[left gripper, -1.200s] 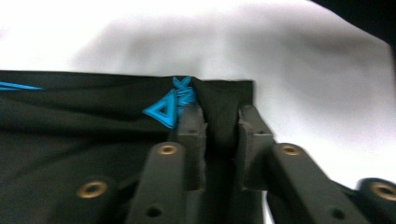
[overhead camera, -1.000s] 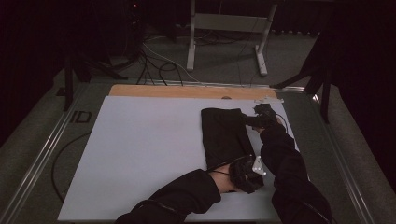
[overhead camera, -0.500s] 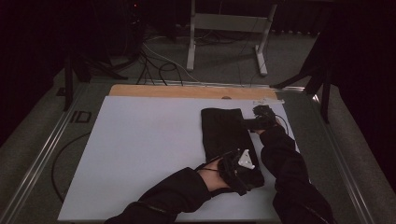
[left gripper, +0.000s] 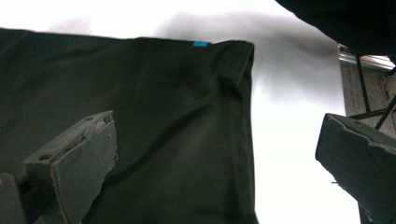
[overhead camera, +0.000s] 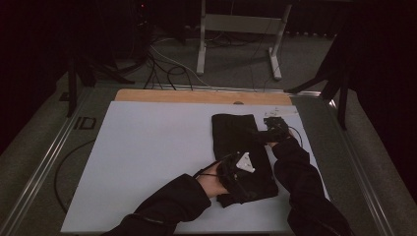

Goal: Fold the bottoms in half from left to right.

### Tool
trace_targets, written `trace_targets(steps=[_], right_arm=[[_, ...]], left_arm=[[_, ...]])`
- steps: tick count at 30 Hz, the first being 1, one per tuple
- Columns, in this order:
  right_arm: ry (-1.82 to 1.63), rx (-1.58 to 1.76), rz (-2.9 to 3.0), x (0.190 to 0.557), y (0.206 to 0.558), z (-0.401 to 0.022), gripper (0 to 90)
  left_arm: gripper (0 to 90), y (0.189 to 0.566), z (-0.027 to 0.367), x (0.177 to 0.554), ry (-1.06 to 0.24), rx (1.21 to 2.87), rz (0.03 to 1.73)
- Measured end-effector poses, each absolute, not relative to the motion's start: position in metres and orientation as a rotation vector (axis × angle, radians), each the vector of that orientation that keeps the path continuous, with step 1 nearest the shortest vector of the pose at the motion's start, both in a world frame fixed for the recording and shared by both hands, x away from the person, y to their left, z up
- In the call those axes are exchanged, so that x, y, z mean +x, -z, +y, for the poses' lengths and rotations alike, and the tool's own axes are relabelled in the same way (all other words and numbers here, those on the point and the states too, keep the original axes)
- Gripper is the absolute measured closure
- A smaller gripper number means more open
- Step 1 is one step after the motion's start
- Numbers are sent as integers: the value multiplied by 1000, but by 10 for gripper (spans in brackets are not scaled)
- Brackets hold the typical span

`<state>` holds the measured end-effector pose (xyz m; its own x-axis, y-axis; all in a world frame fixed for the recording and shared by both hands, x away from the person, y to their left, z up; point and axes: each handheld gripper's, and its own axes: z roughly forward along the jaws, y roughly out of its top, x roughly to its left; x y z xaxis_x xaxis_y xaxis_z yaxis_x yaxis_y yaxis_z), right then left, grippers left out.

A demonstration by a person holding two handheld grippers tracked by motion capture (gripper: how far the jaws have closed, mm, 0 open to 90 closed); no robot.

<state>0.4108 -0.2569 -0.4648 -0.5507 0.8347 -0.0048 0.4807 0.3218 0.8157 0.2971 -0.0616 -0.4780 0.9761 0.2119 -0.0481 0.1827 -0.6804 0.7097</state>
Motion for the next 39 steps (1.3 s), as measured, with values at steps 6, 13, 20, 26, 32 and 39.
trace_targets(steps=[6, 13, 20, 26, 32, 39], right_arm=[[-1137, 1158, 2166, 403, 473, -258, 135], [-1168, 1151, 2168, 393, 485, -261, 136], [-1227, 1149, 2169, 383, 487, -266, 136], [-1229, 1133, 2167, 377, 487, -269, 134], [-1251, 1105, 2176, 371, 488, -273, 132], [-1258, 1093, 2177, 368, 490, -281, 125]], left_arm=[[8, 481, -47, 303, -74, 2340, 312], [8, 483, -32, 308, -69, 2340, 341], [7, 486, -17, 315, -63, 2338, 384], [7, 484, -10, 323, -68, 2315, 434], [8, 479, -3, 332, -90, 2289, 470], [7, 474, 12, 349, -110, 2262, 539]])
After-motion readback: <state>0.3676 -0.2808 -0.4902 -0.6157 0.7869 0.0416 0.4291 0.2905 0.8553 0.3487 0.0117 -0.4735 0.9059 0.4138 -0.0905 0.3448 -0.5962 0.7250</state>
